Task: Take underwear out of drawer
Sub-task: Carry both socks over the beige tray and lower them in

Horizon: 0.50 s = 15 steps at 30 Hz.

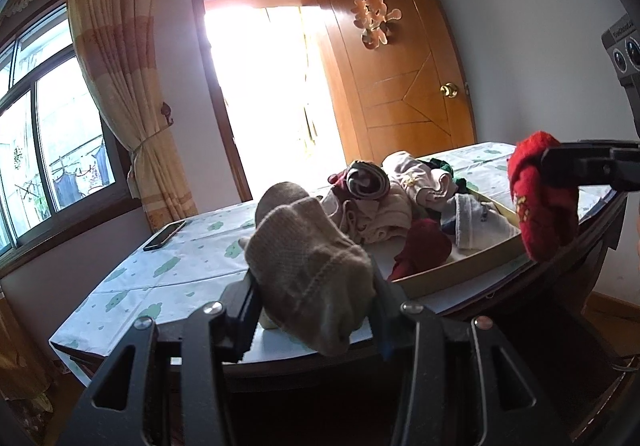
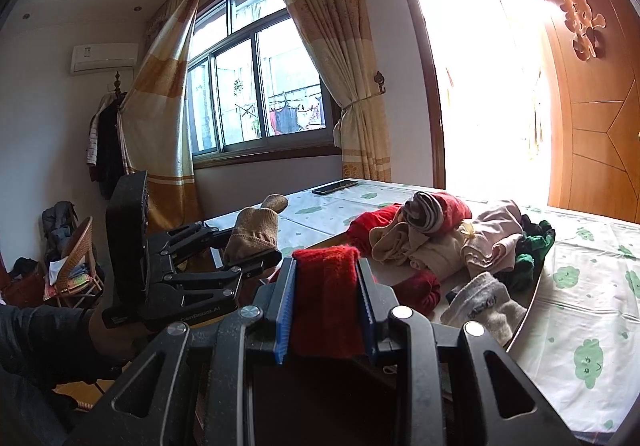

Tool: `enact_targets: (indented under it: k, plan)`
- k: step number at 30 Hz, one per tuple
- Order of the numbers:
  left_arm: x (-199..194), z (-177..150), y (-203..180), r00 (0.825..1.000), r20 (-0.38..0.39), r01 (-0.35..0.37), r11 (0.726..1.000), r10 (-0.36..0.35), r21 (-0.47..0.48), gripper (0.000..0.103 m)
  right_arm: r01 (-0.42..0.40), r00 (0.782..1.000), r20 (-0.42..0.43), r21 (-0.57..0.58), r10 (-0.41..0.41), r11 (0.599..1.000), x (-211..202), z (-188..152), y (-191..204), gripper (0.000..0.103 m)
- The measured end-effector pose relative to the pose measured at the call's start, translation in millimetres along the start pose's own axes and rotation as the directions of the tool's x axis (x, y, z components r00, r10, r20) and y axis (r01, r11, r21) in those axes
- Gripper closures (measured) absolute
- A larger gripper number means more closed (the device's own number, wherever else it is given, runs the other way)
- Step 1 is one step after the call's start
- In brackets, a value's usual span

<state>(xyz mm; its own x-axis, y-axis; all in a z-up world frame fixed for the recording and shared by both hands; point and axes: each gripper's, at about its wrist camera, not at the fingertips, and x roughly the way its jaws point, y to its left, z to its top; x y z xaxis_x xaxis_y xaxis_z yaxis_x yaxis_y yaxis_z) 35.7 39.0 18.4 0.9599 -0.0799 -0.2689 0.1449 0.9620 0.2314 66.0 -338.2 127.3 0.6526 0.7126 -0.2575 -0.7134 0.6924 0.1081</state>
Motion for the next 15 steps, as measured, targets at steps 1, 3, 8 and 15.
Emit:
enact_targets:
  k: [1, 3, 8, 15]
  plan:
    - [1.6, 1.5, 0.2, 1.0, -0.001, -0.001, 1.0, 0.001, 0.007, 0.057, 0.001, 1.0, 0.0, 0.001, -0.001, 1.0, 1.4, 1.9, -1.2, 0.073]
    - [5.9, 4.8, 0.9, 1.0, -0.009, 0.0, 1.0, 0.0, 0.017, 0.057, -0.001, 1.0, 0.001, 0.006, 0.001, 1.0, 4.3, 5.9, -3.5, 0.073]
    - [21.4, 11.5, 7.8, 0.999, -0.044, 0.002, 1.0, -0.001, 0.023, 0.057, 0.001, 1.0, 0.001, 0.016, -0.001, 1.0, 14.0, 17.8, -9.6, 0.073]
    - [44.8, 18.9, 16.2, 0.995, -0.098, -0.005, 0.999, 0.009, 0.047, 0.057, 0.019, 1.0, -0.018, 0.017, -0.019, 1.0, 30.0, 29.2, -15.3, 0.073]
